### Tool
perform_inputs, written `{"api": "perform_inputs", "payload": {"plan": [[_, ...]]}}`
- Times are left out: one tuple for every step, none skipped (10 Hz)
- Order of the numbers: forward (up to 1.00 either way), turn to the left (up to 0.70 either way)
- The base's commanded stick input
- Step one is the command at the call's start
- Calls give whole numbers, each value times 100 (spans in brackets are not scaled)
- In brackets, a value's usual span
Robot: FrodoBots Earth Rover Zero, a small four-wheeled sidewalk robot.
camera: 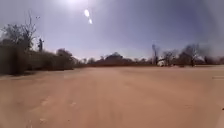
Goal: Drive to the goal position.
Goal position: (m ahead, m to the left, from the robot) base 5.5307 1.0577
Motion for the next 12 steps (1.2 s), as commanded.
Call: {"api": "perform_inputs", "payload": {"plan": [[85,0],[85,0],[85,0],[85,0],[85,0],[85,0],[85,0],[85,0],[85,0],[85,0],[85,0],[85,0]]}}
